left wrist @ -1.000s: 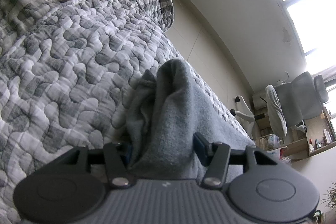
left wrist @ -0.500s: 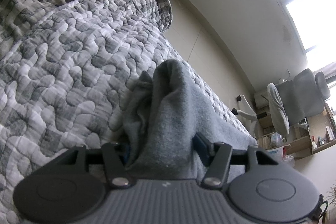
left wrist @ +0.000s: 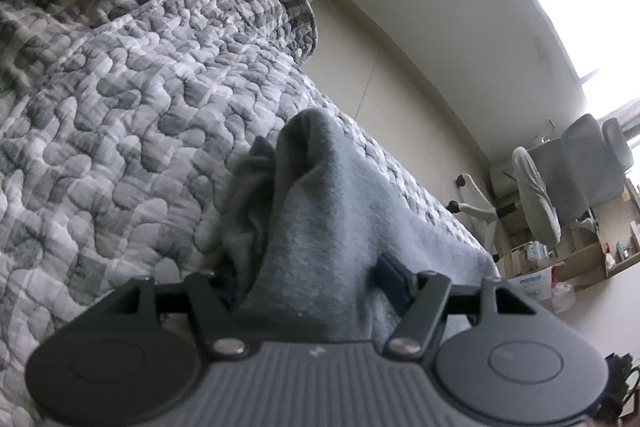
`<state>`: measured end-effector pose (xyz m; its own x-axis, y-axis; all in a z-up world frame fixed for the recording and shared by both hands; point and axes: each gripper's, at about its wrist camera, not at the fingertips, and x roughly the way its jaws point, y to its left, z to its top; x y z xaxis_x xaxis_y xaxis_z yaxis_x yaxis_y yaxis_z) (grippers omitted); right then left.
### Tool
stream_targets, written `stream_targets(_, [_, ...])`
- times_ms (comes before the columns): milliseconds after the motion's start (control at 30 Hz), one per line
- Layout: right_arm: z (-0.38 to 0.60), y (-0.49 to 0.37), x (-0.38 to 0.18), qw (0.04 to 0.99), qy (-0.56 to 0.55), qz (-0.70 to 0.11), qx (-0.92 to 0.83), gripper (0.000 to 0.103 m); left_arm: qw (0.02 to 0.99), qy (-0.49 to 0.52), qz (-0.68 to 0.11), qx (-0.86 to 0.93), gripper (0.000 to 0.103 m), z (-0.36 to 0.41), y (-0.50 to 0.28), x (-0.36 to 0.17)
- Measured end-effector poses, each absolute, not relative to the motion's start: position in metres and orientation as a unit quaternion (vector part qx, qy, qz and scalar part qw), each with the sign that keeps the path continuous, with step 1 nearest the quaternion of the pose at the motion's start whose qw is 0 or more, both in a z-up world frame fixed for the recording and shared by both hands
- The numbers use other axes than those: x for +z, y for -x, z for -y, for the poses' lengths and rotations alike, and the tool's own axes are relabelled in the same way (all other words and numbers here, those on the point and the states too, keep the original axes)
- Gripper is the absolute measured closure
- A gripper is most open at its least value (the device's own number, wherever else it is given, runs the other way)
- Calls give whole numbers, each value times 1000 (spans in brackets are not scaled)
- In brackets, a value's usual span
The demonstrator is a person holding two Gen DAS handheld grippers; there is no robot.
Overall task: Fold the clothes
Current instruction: 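Lift the folded grey shirt off the bed with both grippers, then carry the folded shirt with both grippers toward the white round cushions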
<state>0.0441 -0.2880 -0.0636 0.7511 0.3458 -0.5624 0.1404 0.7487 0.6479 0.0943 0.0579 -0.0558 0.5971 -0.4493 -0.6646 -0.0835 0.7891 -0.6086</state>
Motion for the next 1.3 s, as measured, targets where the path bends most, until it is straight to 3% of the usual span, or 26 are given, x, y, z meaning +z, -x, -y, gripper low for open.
stream_targets(367, [280, -44, -62, 876, -338, -340, 59, 53, 854, 282, -425, -101, 35, -49, -93, -54])
stream_targets(667, [263, -43, -50, 896, -292, -333, 34, 63, 874, 250, -406, -91, 66, -43, -87, -46])
stream_targets(800, [249, -43, -43, 912, -252, -323, 21, 65, 886, 231, -393, -89, 72, -40, -83, -40])
stream_targets(1300, [213, -38, -17, 947, -158, -280, 10, 69, 917, 201, -332, -89, 75, -34, -66, -10])
